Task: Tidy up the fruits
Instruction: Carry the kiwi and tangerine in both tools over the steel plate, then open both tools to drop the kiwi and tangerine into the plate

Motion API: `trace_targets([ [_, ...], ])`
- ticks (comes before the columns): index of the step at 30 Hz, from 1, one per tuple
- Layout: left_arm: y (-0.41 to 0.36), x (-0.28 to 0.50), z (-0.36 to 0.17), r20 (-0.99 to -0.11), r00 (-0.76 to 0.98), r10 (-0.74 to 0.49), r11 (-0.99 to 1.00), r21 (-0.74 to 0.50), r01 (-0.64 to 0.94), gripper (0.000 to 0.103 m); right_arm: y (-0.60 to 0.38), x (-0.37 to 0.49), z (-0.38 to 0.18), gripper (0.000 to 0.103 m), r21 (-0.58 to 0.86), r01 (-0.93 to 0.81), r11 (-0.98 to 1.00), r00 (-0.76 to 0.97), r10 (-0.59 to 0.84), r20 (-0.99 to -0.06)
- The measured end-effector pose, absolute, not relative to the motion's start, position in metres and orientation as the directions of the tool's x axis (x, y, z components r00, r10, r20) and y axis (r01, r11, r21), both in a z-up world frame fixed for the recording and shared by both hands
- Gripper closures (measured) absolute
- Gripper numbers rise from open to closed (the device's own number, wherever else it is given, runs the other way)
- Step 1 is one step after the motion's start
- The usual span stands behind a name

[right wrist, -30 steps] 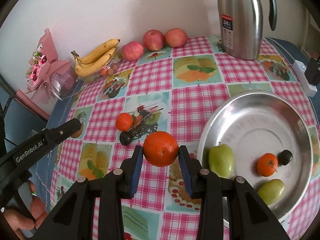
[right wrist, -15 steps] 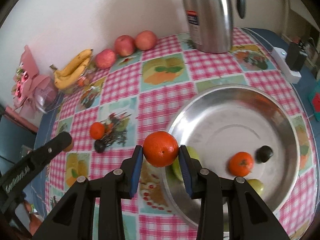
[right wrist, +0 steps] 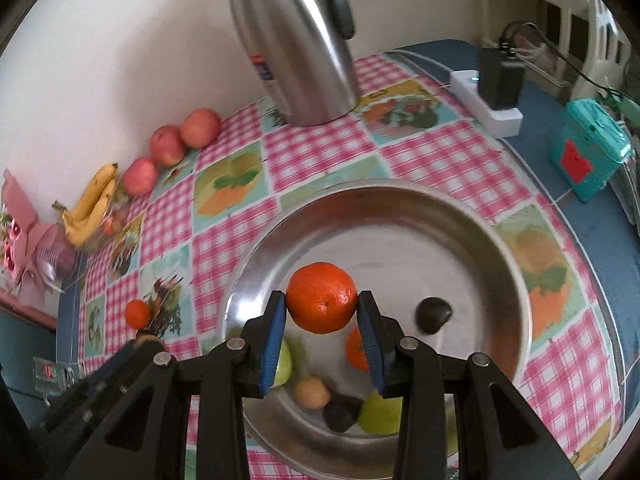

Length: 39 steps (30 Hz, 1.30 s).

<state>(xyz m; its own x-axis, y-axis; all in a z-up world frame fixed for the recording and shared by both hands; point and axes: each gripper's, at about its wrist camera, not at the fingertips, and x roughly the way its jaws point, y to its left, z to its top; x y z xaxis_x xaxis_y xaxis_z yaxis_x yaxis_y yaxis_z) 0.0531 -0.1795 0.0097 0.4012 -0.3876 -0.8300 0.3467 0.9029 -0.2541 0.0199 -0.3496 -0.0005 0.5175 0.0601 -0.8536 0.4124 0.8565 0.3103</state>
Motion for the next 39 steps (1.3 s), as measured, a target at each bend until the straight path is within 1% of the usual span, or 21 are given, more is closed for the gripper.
trace_targets([
  [5, -0.194, 0.054, 0.003, -0.827, 0.387, -0.407, 0.887, -0.256, 0.385, 0.075, -0.351, 0.021, -0.001, 0.065, 0.303, 0.418, 0.857, 0.517, 0.05, -0.854],
  [10, -0.197, 0.057, -0.003, -0.831, 0.381, -0.405, 0.888, -0.259, 0.38, 0.075, -0.351, 0.023, -0.004, 0.065, 0.312, 0.418, 0.853, 0.514, 0.062, -0.856],
  [13, -0.198, 0.058, -0.005, -0.829, 0.391, -0.399, 0.889, -0.246, 0.386, 0.075, -0.349, 0.023, -0.006, 0.065, 0.298, 0.419, 0.858, 0.503, 0.054, -0.863],
  [30, -0.209, 0.069, -0.015, -0.809, 0.407, -0.423, 0.877, -0.254, 0.407, 0.075, -0.359, 0.024, -0.019, 0.064, 0.274, 0.468, 0.84, 0.476, 0.022, -0.879],
  [39, -0.212, 0.071, -0.021, -0.826, 0.374, -0.421, 0.875, -0.262, 0.408, 0.074, -0.361, 0.026, -0.025, 0.064, 0.224, 0.49, 0.843, 0.434, -0.013, -0.901],
])
